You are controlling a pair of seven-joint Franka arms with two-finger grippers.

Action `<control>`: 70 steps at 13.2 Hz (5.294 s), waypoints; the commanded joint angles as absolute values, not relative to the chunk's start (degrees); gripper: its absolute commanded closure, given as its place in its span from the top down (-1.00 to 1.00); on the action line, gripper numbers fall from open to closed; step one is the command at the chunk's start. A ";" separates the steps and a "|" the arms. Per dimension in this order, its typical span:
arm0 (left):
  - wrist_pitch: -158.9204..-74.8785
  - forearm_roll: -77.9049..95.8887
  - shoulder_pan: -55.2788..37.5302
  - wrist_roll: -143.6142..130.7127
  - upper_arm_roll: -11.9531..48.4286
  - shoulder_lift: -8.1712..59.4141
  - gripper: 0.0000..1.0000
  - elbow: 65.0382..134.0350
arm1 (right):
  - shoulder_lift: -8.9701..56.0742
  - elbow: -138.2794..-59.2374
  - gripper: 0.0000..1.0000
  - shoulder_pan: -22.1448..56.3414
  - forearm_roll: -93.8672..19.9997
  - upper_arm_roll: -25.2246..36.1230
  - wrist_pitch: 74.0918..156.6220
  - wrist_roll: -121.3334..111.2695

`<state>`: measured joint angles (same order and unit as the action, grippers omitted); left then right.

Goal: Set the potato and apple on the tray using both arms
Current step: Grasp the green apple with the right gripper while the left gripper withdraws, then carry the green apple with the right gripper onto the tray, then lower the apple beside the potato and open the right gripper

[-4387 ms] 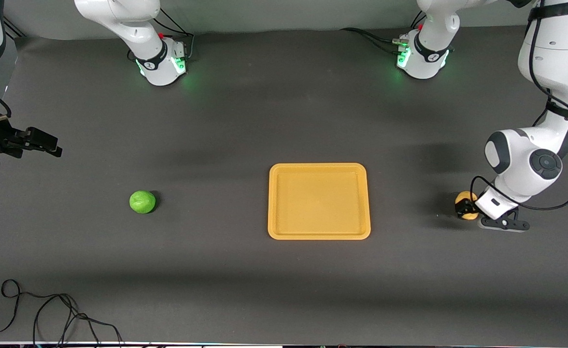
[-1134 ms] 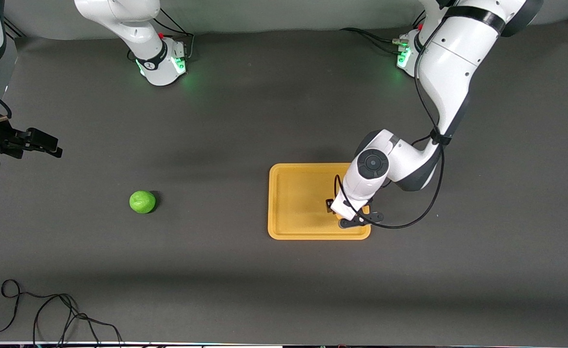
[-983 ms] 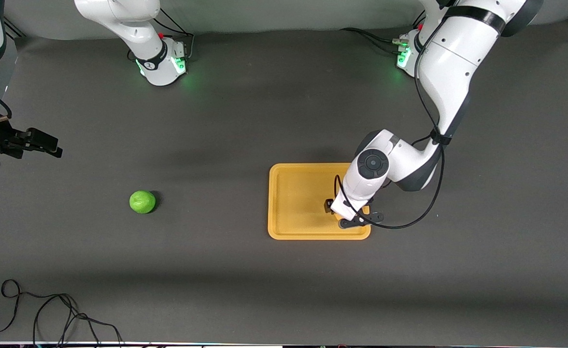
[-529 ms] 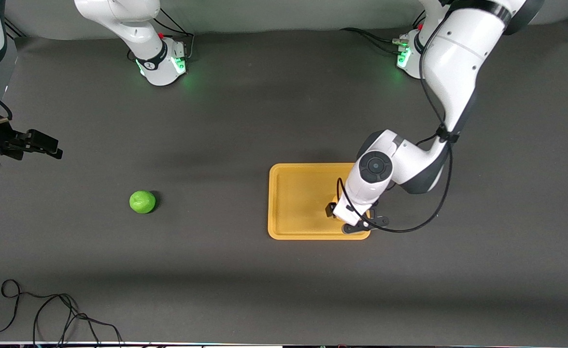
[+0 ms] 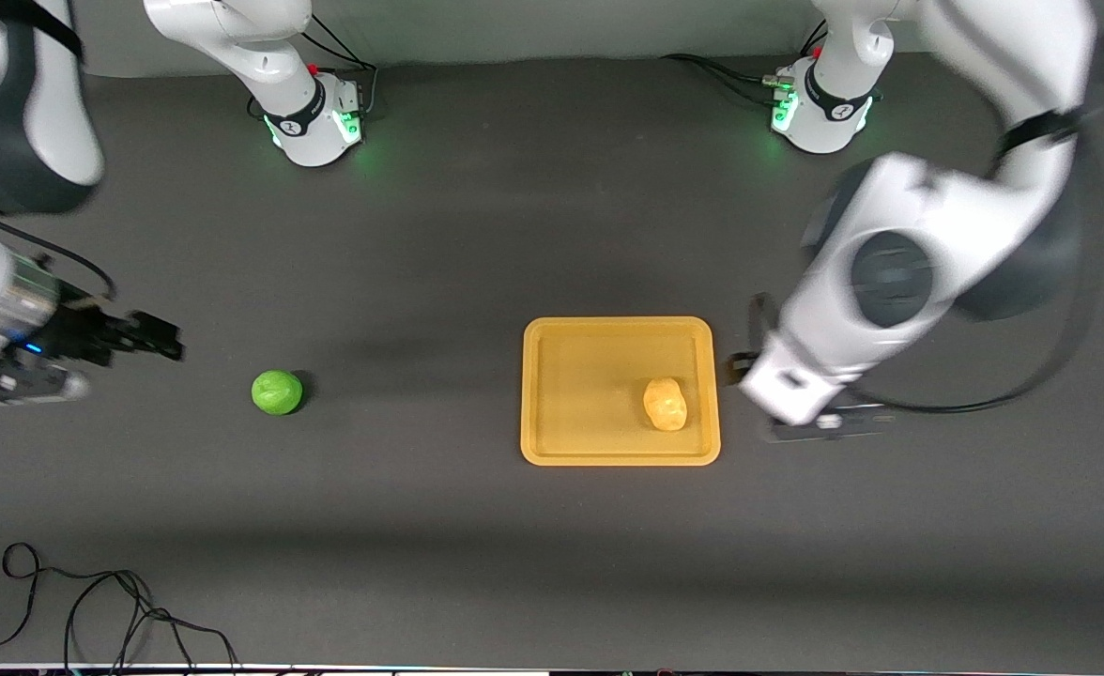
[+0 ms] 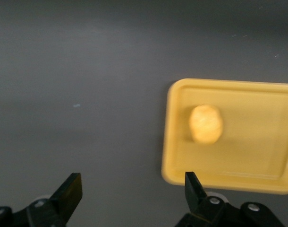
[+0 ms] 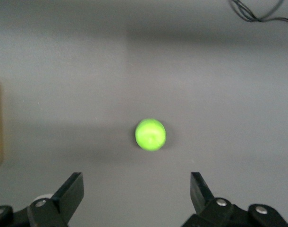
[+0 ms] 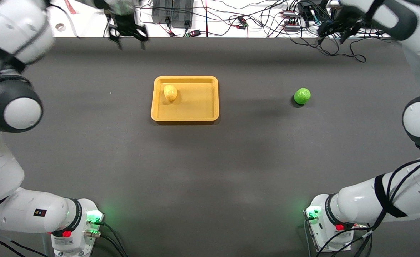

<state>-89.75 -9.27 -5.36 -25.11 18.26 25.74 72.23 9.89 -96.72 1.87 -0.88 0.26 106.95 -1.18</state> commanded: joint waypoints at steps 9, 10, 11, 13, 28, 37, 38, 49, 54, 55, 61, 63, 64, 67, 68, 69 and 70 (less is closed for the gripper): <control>-70.31 -6.86 16.96 7.38 18.28 15.65 0.84 66.88 | 17.83 -125.07 1.00 1.58 -1.93 0.79 147.30 -0.88; -70.31 -6.77 16.96 7.30 18.19 15.47 0.82 66.88 | 19.06 -125.07 1.00 1.32 -1.93 0.79 147.65 -0.97; -70.23 -6.77 17.05 7.29 18.19 15.38 0.79 66.88 | 20.12 -124.98 1.00 1.32 -1.93 0.88 148.18 -0.97; -70.31 -6.77 17.93 7.38 18.19 14.68 0.77 66.88 | 21.96 -124.98 1.00 1.32 -1.93 0.79 149.59 -0.97; -70.31 -2.11 3.16 8.53 -0.61 13.62 0.72 64.95 | 20.48 -95.22 0.07 4.99 -1.23 0.79 111.48 0.33; -70.14 -0.27 3.08 7.56 -0.17 11.53 0.72 64.95 | 38.02 -67.45 0.07 35.04 1.85 0.88 105.38 48.63; -70.14 -0.18 2.99 7.47 -0.26 10.82 0.72 65.04 | 41.88 -63.15 0.07 37.85 1.93 0.88 105.55 54.69; -70.22 -0.09 2.81 6.15 -0.26 10.46 0.92 65.74 | 62.75 -50.80 0.06 47.46 6.85 0.88 120.94 64.45; -70.40 0.61 3.25 6.15 -0.26 10.37 0.99 66.27 | 64.16 -51.15 0.06 46.76 6.86 0.97 123.13 56.35; -70.31 1.14 3.43 6.15 -0.35 10.37 0.99 66.36 | 64.51 -51.24 0.06 46.67 6.86 0.97 123.31 55.29; -70.40 1.14 3.43 6.24 -0.35 10.28 0.99 66.62 | 65.21 -51.24 0.08 46.06 6.86 1.05 123.40 53.17; -70.40 1.14 3.52 6.42 -0.35 10.37 0.98 66.62 | 65.21 -51.24 0.08 45.88 6.86 1.05 123.40 52.48; -70.40 1.14 3.52 6.50 -0.35 10.37 0.97 66.62 | 65.21 -51.24 0.08 45.44 6.86 1.05 123.40 50.90; -70.31 1.14 3.34 6.33 -0.35 10.37 0.97 66.62 | 65.21 -51.24 0.11 45.26 6.86 1.05 123.40 51.06; -70.40 1.14 3.34 6.33 -0.35 10.37 0.97 66.62 | 65.21 -51.24 0.56 45.26 6.77 0.97 123.49 51.50; -70.40 1.14 3.34 6.33 -0.35 10.37 0.97 66.62 | 65.21 -51.24 0.87 45.18 6.59 0.97 123.49 51.50; -70.40 1.06 3.34 6.33 -0.35 10.37 0.97 66.62 | 65.21 -51.24 0.95 45.18 6.50 0.88 123.49 51.59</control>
